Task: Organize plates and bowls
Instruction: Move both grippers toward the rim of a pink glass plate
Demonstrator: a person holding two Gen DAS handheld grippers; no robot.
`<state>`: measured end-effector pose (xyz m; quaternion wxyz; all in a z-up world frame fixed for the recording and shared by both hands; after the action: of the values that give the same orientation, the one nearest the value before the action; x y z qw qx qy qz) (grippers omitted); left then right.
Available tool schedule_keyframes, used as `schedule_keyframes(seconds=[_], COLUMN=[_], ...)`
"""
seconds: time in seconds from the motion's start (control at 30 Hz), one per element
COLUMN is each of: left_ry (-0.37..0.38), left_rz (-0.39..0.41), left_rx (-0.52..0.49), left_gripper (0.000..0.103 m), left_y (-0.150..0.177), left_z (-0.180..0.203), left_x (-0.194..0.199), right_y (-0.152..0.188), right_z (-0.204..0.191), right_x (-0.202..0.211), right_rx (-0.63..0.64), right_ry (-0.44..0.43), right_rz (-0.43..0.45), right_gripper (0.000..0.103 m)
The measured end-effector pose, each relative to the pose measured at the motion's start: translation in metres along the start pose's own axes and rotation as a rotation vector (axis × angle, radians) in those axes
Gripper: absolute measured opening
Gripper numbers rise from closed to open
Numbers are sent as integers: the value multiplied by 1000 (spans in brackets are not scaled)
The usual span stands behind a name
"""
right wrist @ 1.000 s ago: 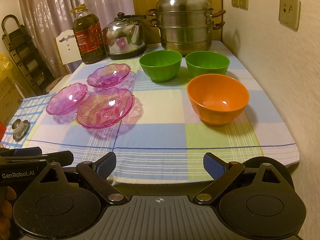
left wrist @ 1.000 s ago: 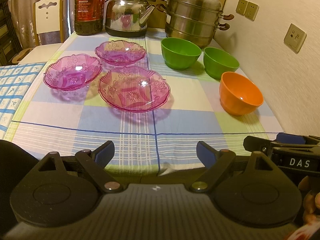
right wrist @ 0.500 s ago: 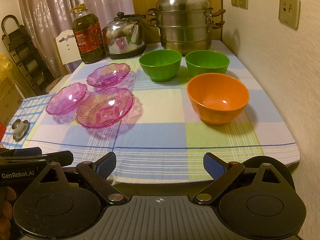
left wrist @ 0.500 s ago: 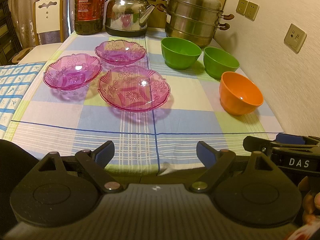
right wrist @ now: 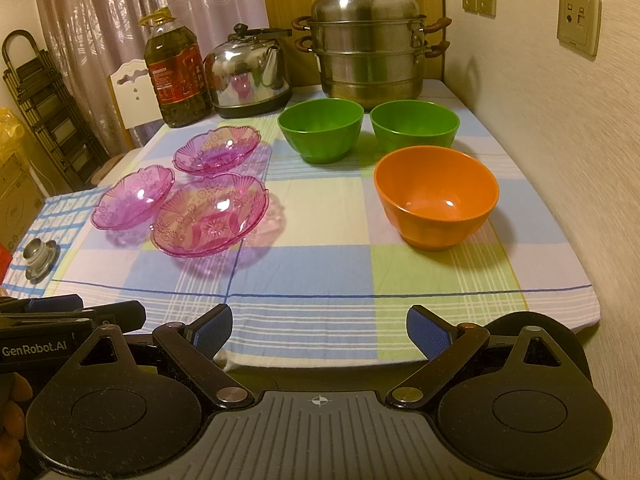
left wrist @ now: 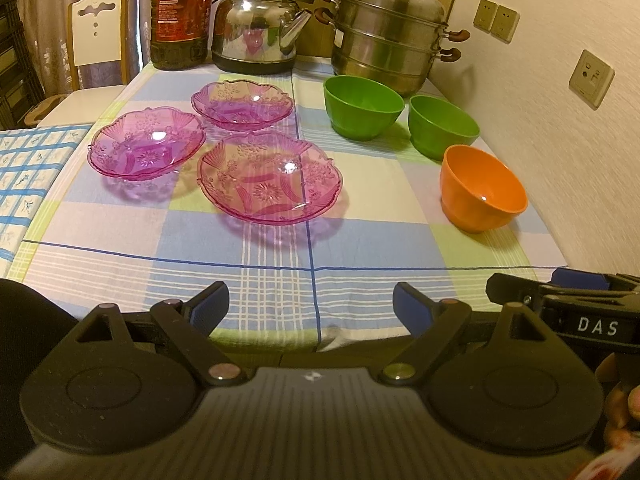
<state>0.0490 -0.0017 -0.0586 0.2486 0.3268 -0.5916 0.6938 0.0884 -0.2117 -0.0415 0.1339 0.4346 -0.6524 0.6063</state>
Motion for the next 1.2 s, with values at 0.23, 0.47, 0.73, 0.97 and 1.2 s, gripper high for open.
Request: schedule_keyframes(seconds=[0.23,0.47,0.73,0.97,1.2], left_ry=[-1,-39,-117,-142,-86], left_rz=[8,35,82,70,17], left_rx=[27,71,137,207,241], left_gripper=[87,87,87,87,85], left_y=[-11,-36,-77,-96,-95], left_z=[-14,-49,-112,-161,-161], left_x=[2,-2,-14,-44,-96], right_y=[-2,-23,-59,-88,-94], right_z=[-7,-30,-64,-86,-74], right_x=[-7,-24,-55,-106,-166], right_rx=[9,35,66,73,64], right_ry=[-15,-59,-130,-165,-131], right_rz=[-1,8,22,16,-34], right_gripper=[94,94,94,94,79])
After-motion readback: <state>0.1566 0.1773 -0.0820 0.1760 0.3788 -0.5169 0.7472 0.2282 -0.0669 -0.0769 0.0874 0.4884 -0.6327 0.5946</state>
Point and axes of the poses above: each gripper's, at about its wrist camera, not at the fingertips, and x roughly against the way its jaws point, z to its right, y to its underside, the point moved 7 cm from there along -x, roughly the way its jaws point, and after that the axes turned 5 degrees about -y, right-handed, at the moved point
